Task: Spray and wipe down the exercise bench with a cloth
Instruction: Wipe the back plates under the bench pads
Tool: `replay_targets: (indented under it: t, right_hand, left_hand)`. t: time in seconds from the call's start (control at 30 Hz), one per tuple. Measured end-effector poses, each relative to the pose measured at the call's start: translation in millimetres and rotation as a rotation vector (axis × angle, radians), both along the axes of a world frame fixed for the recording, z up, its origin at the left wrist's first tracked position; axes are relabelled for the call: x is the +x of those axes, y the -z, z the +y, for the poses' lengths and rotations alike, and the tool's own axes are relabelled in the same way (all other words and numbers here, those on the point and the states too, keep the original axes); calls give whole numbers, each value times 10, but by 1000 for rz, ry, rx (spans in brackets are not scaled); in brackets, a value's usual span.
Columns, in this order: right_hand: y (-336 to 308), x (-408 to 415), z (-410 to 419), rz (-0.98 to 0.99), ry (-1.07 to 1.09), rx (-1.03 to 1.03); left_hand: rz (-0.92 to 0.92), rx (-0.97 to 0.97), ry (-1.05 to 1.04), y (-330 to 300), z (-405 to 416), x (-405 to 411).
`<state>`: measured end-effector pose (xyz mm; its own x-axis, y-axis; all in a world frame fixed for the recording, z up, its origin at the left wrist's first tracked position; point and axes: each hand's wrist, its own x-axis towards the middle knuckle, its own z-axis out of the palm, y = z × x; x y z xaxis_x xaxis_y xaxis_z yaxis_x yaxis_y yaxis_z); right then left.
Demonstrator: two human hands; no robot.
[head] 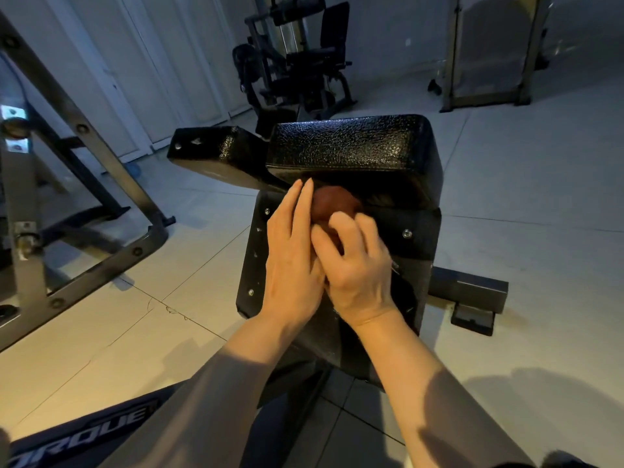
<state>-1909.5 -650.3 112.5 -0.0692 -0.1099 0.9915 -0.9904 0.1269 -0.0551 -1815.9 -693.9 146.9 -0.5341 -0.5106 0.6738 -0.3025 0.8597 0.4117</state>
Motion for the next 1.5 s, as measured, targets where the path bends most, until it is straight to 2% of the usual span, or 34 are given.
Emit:
replay_targets:
  t: [0.07, 0.13, 0.2, 0.27, 0.37, 0.43, 0.5, 0.57, 0.7, 0.77, 0.83, 0.9, 1.0, 1.07, 1.13, 1.3, 1.37, 1.43, 1.5]
  right_hand:
    - [18, -217, -7, -85, 93, 68]
    - [150, -461, -6, -257, 161, 214]
    - [306, -488, -14, -426, 165, 274]
    - [357, -308, -70, -370, 83, 216]
    - [133, -4, -217, -51, -47, 67]
    - [-113, 20, -304, 36, -58, -34]
    - [-188, -107, -360, 43, 21, -36]
    - [-36, -261, -384, -7, 122, 86]
    - [343, -248, -306, -311, 127, 186]
    - [291, -91, -302, -212, 72, 108]
    - [34, 81, -357, -41, -8, -1]
    - [-212, 131, -423, 42, -27, -40]
    - [-204, -49, -490, -13, 69, 144]
    - [6, -111, -510, -173, 127, 276]
    - [135, -20, -522, -306, 111, 316]
    - [-70, 143, -604, -99, -1, 172]
    - [-36, 59, -591, -219, 44, 276]
    - [81, -62, -529, -441, 57, 386]
    - [135, -108, -444, -509, -30, 391]
  left_hand:
    - [-15, -14, -13, -3, -47, 20]
    - [-54, -8, -22, 4, -54, 26]
    - [-73, 3, -12, 14, -61, 25]
    - [-74, -1, 7, 14, -68, 26]
    - [-19, -25, 15, -45, -109, 42]
    - [65, -24, -10, -102, -157, 48]
    - [64, -43, -25, -130, -178, 56]
    - [6, -47, -6, -120, -179, 65]
    - [-30, -41, -37, -96, -194, 104]
    - [-4, -45, -40, -105, -224, 130]
    - [46, -30, -56, -100, -282, 161]
    - [98, 8, -83, -99, -342, 181]
    - [77, 36, -135, -101, -370, 169]
    - [27, 18, -128, -74, -354, 154]
    - [-2, -12, -121, -52, -337, 146]
    - [91, 49, -125, -60, -358, 129]
    - [74, 52, -139, -41, -363, 137]
    - [44, 36, -141, -15, -359, 148]
    - [26, 49, -118, -7, -353, 162]
